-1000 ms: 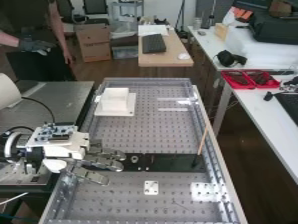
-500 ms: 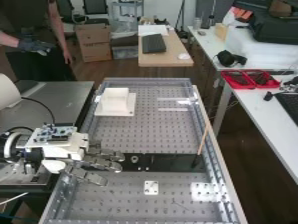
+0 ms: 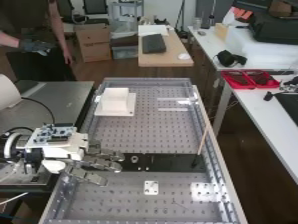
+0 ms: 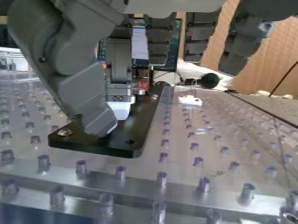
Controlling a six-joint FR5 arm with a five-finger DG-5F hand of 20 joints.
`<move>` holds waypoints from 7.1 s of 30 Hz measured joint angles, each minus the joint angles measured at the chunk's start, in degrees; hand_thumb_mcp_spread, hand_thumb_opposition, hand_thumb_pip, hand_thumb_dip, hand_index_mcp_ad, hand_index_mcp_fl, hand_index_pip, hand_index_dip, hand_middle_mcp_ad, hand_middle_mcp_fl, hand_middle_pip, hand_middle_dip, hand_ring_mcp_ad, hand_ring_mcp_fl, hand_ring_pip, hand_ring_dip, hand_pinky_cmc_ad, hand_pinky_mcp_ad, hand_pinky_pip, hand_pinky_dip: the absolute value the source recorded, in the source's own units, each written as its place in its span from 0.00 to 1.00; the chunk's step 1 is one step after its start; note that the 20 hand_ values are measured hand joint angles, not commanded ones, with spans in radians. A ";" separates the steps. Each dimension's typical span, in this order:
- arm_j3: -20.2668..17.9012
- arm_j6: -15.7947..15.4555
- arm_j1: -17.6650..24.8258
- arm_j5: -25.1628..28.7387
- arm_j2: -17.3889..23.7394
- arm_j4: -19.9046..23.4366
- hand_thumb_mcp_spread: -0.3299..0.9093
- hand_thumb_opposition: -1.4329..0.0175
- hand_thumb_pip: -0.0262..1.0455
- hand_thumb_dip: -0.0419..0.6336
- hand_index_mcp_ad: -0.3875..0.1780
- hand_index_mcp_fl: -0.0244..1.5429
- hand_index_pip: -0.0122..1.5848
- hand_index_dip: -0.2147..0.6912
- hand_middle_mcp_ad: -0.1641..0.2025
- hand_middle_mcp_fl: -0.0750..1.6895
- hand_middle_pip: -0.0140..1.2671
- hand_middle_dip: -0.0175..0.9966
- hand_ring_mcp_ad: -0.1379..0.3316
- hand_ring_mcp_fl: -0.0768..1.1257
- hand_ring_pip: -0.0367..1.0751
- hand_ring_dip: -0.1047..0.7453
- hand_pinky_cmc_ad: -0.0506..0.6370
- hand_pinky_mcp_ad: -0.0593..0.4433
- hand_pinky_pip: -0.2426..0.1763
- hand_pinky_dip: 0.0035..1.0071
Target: Grab the smaller nut and place it in the white container
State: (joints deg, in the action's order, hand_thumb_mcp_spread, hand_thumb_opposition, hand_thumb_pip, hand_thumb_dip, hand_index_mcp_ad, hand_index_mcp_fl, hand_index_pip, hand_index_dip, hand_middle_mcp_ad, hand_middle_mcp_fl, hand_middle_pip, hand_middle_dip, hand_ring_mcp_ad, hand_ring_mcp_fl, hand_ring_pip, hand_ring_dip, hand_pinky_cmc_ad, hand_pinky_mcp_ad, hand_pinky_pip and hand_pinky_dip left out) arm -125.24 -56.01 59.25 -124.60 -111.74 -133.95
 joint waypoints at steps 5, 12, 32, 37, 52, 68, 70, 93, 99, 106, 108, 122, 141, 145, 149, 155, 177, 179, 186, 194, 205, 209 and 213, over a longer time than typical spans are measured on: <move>0.02 0.00 0.00 0.12 -0.05 -0.01 0.59 0.39 0.76 0.39 0.42 0.08 0.99 0.34 0.59 0.04 0.11 0.25 0.60 0.06 0.11 0.26 0.58 0.70 0.50 0.17; 0.21 -0.08 -0.01 0.13 -0.14 -0.16 0.59 0.39 0.76 0.39 0.42 0.09 0.99 0.34 0.59 0.04 0.11 0.25 0.60 0.06 0.11 0.26 0.58 0.70 0.50 0.17; 0.45 0.40 0.19 0.12 -0.33 -0.07 0.59 0.39 0.75 0.38 0.45 0.13 0.98 0.34 0.59 0.04 0.11 0.25 0.59 0.06 0.11 0.26 0.58 0.70 0.50 0.17; 0.46 0.39 0.20 0.10 -0.43 -0.01 0.59 0.40 0.75 0.40 0.45 0.14 0.98 0.34 0.59 0.04 0.11 0.25 0.59 0.06 0.11 0.26 0.58 0.70 0.50 0.17; 0.56 0.75 0.28 0.07 -0.16 0.11 0.58 0.37 0.72 0.38 0.44 0.19 0.97 0.33 0.59 0.06 0.11 0.25 0.59 0.06 0.11 0.26 0.58 0.70 0.50 0.17; 0.78 0.87 0.32 -0.10 -0.34 0.02 0.58 0.36 0.71 0.38 0.45 0.20 0.96 0.34 0.59 0.06 0.11 0.25 0.59 0.06 0.12 0.27 0.58 0.70 0.52 0.18; 0.82 0.96 0.36 -0.11 -0.36 0.04 0.58 0.36 0.71 0.38 0.45 0.20 0.96 0.34 0.59 0.06 0.11 0.25 0.59 0.06 0.12 0.27 0.58 0.70 0.52 0.18; 1.71 1.02 0.64 -0.36 -0.27 -1.15 0.61 0.34 0.66 0.38 0.45 0.25 0.96 0.38 0.59 0.07 0.11 0.25 0.59 0.06 0.13 0.27 0.58 0.70 0.52 0.18; 1.62 1.12 0.63 -0.25 -0.41 -1.04 0.61 0.34 0.66 0.39 0.45 0.25 0.96 0.38 0.59 0.07 0.11 0.25 0.59 0.06 0.13 0.27 0.58 0.70 0.52 0.18; 1.66 1.29 0.63 -0.04 -0.52 -1.13 0.61 0.35 0.66 0.40 0.46 0.25 0.96 0.39 0.59 0.07 0.11 0.25 0.59 0.06 0.13 0.27 0.58 0.70 0.52 0.18; 1.75 1.35 0.66 0.07 -0.59 -1.30 0.60 0.36 0.66 0.39 0.46 0.25 0.96 0.39 0.59 0.07 0.11 0.25 0.59 0.06 0.12 0.27 0.58 0.70 0.52 0.18; 2.26 1.75 0.60 -0.19 -0.65 -1.79 0.61 0.36 0.64 0.37 0.46 0.26 0.96 0.42 0.59 0.07 0.11 0.25 0.59 0.06 0.12 0.27 0.58 0.70 0.52 0.18; 2.17 3.12 0.79 -0.73 0.55 -1.74 0.61 0.32 0.64 0.38 0.45 0.26 0.96 0.42 0.59 0.07 0.11 0.25 0.58 0.06 0.12 0.28 0.58 0.70 0.52 0.18; 2.10 3.46 1.24 -1.06 1.63 -2.27 0.61 0.32 0.64 0.38 0.45 0.26 0.96 0.42 0.60 0.07 0.11 0.25 0.58 0.06 0.12 0.27 0.58 0.70 0.52 0.18; 2.21 3.75 2.42 -1.46 3.87 -3.97 0.61 0.32 0.64 0.38 0.45 0.26 0.96 0.42 0.60 0.07 0.11 0.25 0.58 0.06 0.12 0.28 0.58 0.70 0.52 0.18; 3.27 3.64 4.93 -2.42 6.56 -8.30 0.61 0.32 0.64 0.38 0.45 0.26 0.96 0.42 0.60 0.07 0.11 0.25 0.58 0.06 0.12 0.28 0.58 0.70 0.52 0.18; 11.75 2.24 20.90 -12.18 4.73 -20.65 0.61 0.32 0.64 0.38 0.45 0.26 0.96 0.42 0.60 0.07 0.11 0.25 0.59 0.06 0.12 0.27 0.58 0.70 0.52 0.18; 12.53 2.51 22.28 -12.79 4.01 -20.81 0.61 0.32 0.64 0.38 0.45 0.26 0.96 0.42 0.61 0.07 0.11 0.25 0.59 0.06 0.12 0.27 0.58 0.70 0.52 0.18; 14.23 4.76 26.48 -14.05 1.70 -19.91 0.61 0.32 0.64 0.38 0.45 0.26 0.96 0.42 0.60 0.07 0.11 0.25 0.59 0.06 0.12 0.27 0.58 0.70 0.52 0.18; 14.17 6.79 28.91 -13.79 0.61 -18.28 0.61 0.32 0.64 0.38 0.45 0.26 0.96 0.42 0.61 0.07 0.11 0.25 0.59 0.06 0.12 0.27 0.58 0.70 0.52 0.18; 14.83 4.81 28.94 -11.49 -0.01 -21.52 0.59 0.40 0.74 0.38 0.32 0.04 0.84 0.39 0.61 0.06 0.11 0.25 0.59 0.06 0.12 0.27 0.58 0.70 0.51 0.18; 14.83 5.77 28.76 -10.77 0.20 -21.36 0.54 0.43 0.74 0.38 0.32 0.04 0.73 0.33 0.61 0.05 0.11 0.25 0.59 0.06 0.11 0.27 0.58 0.70 0.48 0.22; 14.90 7.84 28.41 -9.11 1.32 -20.65 0.52 0.44 0.77 0.38 0.32 0.03 0.65 0.31 0.61 0.05 0.11 0.25 0.59 0.06 0.11 0.27 0.58 0.70 0.44 0.26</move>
State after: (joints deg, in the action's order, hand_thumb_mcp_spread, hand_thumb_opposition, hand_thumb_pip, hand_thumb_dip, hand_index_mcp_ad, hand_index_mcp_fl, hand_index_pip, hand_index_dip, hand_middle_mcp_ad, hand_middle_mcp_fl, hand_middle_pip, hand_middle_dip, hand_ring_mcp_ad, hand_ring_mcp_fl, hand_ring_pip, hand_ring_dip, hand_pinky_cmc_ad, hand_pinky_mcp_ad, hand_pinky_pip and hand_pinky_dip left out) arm -110.34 -48.17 87.66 -133.71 -110.42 -154.61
